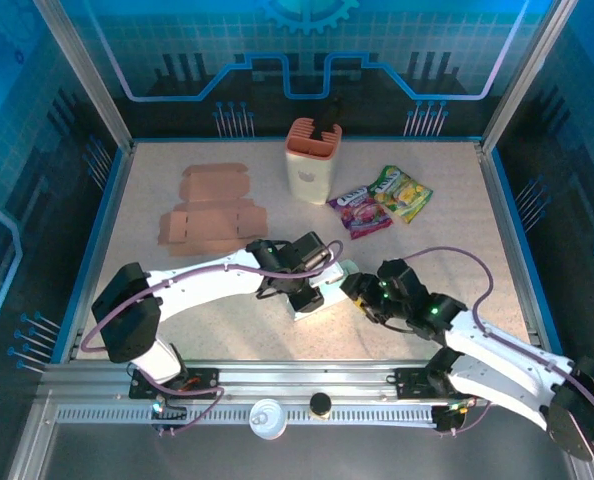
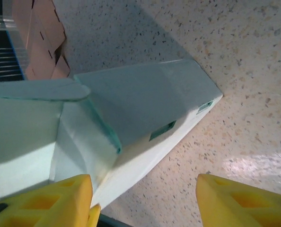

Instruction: Fold the paper box

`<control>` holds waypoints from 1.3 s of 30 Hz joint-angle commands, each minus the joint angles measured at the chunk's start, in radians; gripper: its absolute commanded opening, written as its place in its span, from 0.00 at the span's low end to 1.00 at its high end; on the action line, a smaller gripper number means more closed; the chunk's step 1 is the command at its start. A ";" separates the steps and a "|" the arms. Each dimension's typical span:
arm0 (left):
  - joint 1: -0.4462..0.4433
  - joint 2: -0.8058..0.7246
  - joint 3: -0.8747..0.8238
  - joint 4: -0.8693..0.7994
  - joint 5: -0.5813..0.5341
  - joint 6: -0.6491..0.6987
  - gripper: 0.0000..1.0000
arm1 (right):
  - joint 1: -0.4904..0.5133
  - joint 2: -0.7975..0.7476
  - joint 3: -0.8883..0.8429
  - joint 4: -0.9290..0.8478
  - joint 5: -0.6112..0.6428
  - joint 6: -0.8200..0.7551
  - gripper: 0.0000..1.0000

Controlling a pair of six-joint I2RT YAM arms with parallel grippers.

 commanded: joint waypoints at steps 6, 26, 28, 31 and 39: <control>0.010 -0.020 -0.032 0.040 0.010 -0.010 0.44 | 0.035 0.061 0.079 0.078 0.073 0.040 0.59; 0.009 -0.073 -0.083 0.099 -0.015 0.001 0.49 | 0.048 0.169 0.058 0.061 0.080 0.091 0.35; 0.009 -0.071 -0.084 0.104 -0.014 0.003 0.46 | 0.048 0.157 0.059 0.061 0.079 0.084 0.36; 0.009 -0.076 -0.092 0.110 -0.014 0.016 0.42 | 0.047 0.101 0.097 0.006 0.093 0.003 0.40; 0.031 -0.111 -0.108 0.086 0.020 0.084 0.38 | -0.103 -0.168 0.225 -0.216 0.067 -0.602 0.47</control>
